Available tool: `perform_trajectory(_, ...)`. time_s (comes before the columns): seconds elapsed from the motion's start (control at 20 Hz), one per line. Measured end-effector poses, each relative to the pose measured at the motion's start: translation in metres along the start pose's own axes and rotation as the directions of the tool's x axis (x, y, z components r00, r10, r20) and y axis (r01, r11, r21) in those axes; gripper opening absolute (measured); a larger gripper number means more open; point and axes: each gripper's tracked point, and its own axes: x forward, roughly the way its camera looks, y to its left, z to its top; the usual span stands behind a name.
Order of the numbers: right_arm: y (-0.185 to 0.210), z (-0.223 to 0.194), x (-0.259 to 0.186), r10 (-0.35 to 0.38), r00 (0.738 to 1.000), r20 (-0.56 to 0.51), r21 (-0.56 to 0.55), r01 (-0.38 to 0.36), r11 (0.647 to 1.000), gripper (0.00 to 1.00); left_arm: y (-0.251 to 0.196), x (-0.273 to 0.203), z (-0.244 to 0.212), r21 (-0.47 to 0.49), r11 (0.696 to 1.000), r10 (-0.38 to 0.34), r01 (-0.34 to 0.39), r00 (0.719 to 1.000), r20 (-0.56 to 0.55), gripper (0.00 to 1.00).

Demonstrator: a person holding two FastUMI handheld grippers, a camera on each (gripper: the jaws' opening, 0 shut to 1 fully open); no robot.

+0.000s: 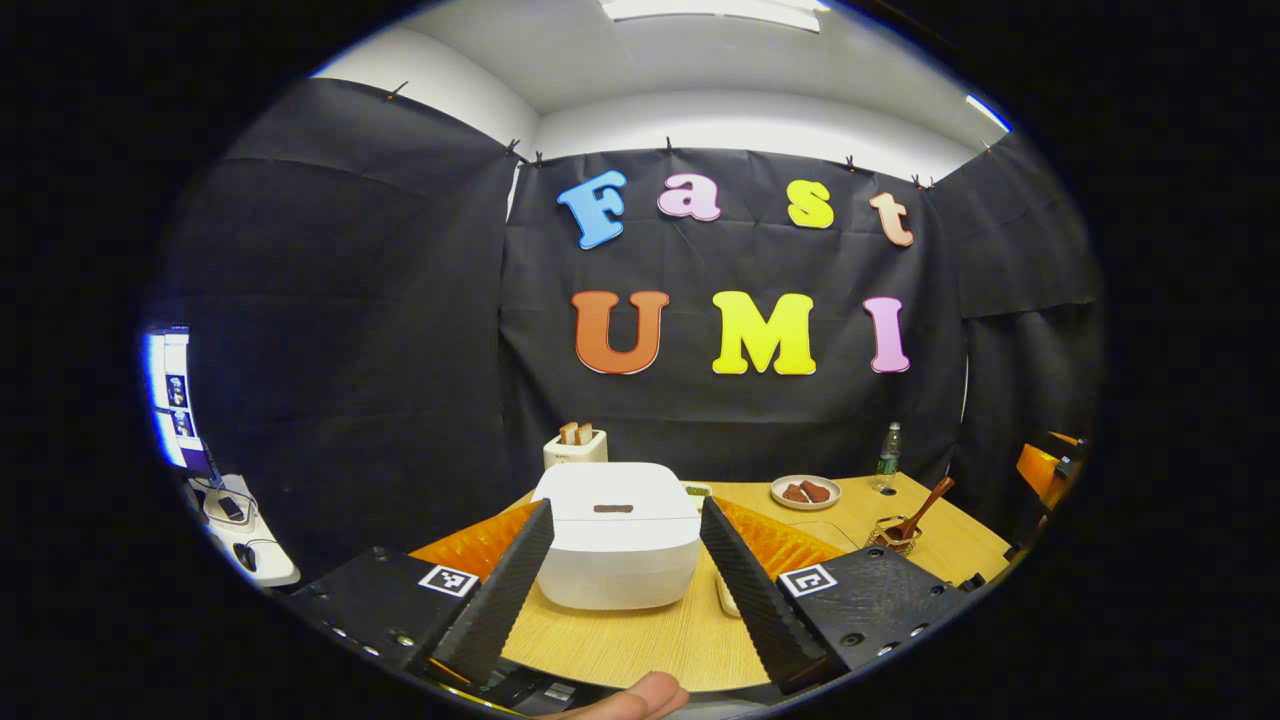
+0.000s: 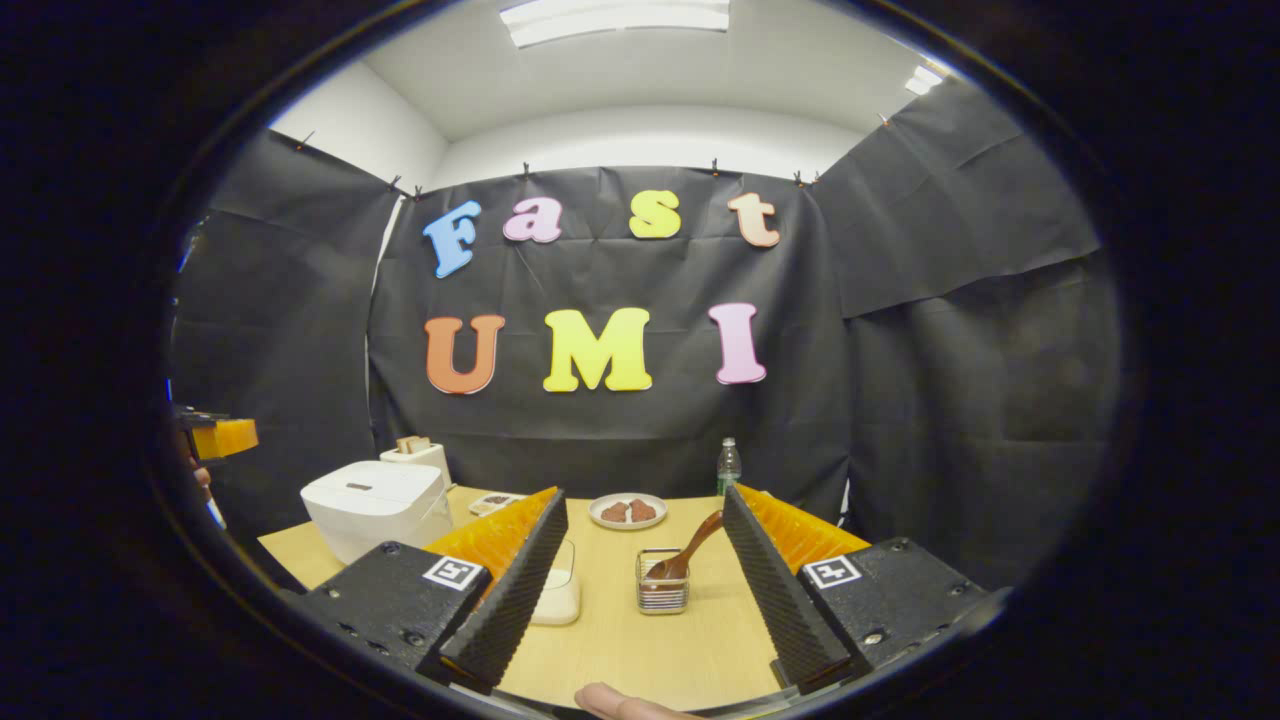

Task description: Close the left gripper, press the button to open the rice cooker; take a wooden spoon from the chopstick holder with the right hand, scoop a spoonful of rice and pour it into the rice cooker, then put the wooden spoon back into the chopstick holder.

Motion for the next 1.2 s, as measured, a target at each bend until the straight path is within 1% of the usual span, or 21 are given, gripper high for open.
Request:
perform_trajectory(0.2, 0.001, 0.002, -0.009, 0.004, 1.000, 0.012, -0.007, -0.004, 1.000, 1.00, -0.007, -0.019, -0.004, 0.003, 1.000, -0.005, 0.005, 1.000, 0.025, 0.93)
perform_trajectory(0.35, 0.000, -0.002, -0.010, 0.006, 1.000, 0.006, 0.011, -0.006, 1.000, 1.00, -0.019, -0.029, -0.002, 0.014, 1.000, -0.027, 0.026, 0.998, 0.050, 0.93)
perform_trajectory(0.5, -0.004, -0.011, -0.009, 0.006, 1.000, -0.014, 0.048, -0.005, 0.999, 1.00, -0.032, -0.035, -0.002, 0.008, 0.997, -0.071, 0.070, 0.995, 0.071, 0.93)
perform_trajectory(0.6, -0.007, -0.011, -0.007, 0.005, 1.000, -0.014, 0.097, -0.004, 0.995, 1.00, -0.032, -0.035, -0.009, 0.007, 0.997, -0.081, 0.081, 0.995, 0.060, 0.93)
perform_trajectory(0.65, -0.008, -0.012, -0.006, 0.002, 1.000, -0.013, 0.116, -0.001, 0.993, 1.00, -0.028, -0.035, -0.010, 0.008, 0.997, -0.071, 0.071, 0.996, 0.052, 0.93)
perform_trajectory(0.8, -0.011, -0.018, -0.004, -0.003, 1.000, -0.026, 0.122, 0.006, 0.993, 1.00, -0.017, -0.034, -0.013, 0.014, 0.999, -0.040, 0.039, 0.998, 0.047, 0.93)
perform_trajectory(1.05, -0.001, -0.016, -0.007, 0.020, 0.999, -0.025, 0.117, -0.017, 0.993, 1.00, -0.006, -0.033, -0.012, 0.013, 1.000, -0.022, 0.021, 0.998, 0.058, 0.93)
perform_trajectory(1.2, 0.002, -0.015, -0.009, 0.025, 0.999, -0.020, 0.115, -0.023, 0.993, 1.00, 0.008, -0.033, -0.014, 0.009, 1.000, 0.003, -0.003, 0.998, 0.061, 0.93)
